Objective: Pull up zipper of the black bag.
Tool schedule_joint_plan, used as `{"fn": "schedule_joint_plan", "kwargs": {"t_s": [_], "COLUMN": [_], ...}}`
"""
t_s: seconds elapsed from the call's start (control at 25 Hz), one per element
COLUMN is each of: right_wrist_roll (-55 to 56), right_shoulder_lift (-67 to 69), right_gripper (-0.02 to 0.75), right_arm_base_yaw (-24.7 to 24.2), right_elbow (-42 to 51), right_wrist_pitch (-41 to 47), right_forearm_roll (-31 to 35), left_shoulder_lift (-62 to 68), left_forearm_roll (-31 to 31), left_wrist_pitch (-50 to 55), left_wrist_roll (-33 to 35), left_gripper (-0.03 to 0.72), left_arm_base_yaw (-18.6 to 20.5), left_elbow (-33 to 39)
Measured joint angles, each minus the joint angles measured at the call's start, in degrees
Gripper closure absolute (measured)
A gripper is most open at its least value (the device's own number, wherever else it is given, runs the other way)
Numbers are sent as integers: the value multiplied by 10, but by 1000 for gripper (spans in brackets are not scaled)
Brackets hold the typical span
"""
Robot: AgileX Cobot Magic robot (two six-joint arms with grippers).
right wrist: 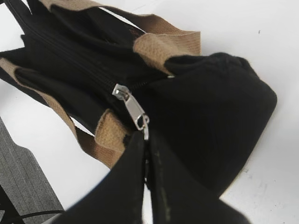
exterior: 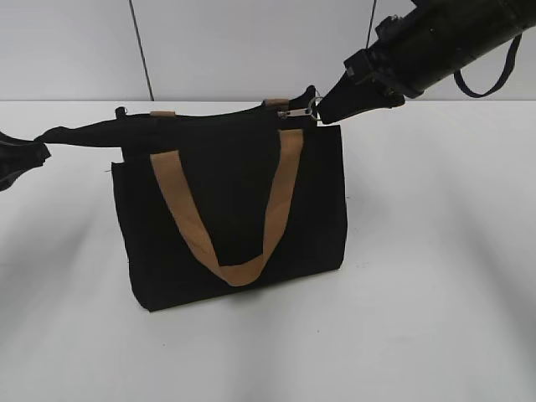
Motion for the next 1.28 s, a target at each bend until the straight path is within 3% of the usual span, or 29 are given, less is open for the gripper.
{"fn": "schedule_joint_plan", "kwargs": {"t_s": [0.08,0.16,0.28,0.36,0.52,0.56,0.84,1.08,1.28], "right_wrist_roll": [1,3,5,13,41,48,128,186,218], "right_shoulder_lift": [-3,-13,-35,-47,-65,-69,-129,-194,-264], "right_gripper": [669,526,350,311,290,288,286,285,285], "right_arm_base_yaw": [0,-2,-2,-2,-3,-3,29,57,60], "right_elbow": [0,0,0,0,0,0,0,0,0], "right_wrist_pitch": [0,-3,-4,-3,15,22,48,95,126], "right_forearm_roll": [-4,-10,-16,-26,-57,-67,-172,-225,-233], "left_shoulder_lift": [0,-4,-27,-48,-78,-94,-140,-224,-337], "left_forearm_roll": [-9,-16,-29,-33,-53,-64,-100,-180,-202], "left_wrist_pitch": [4,13,37,75,163,230,434,544,604], "left_wrist_roll": [0,0,-12,-33,-46,-49,-47,70,152], "left_gripper": [680,606,402,302,270,272,280,280,280], "left_arm_base_yaw": [0,0,0,-1,-24,-58,-166,-189,-189], "left_elbow": [0,0,1,-3,-20,-39,-105,-126,-126]}}
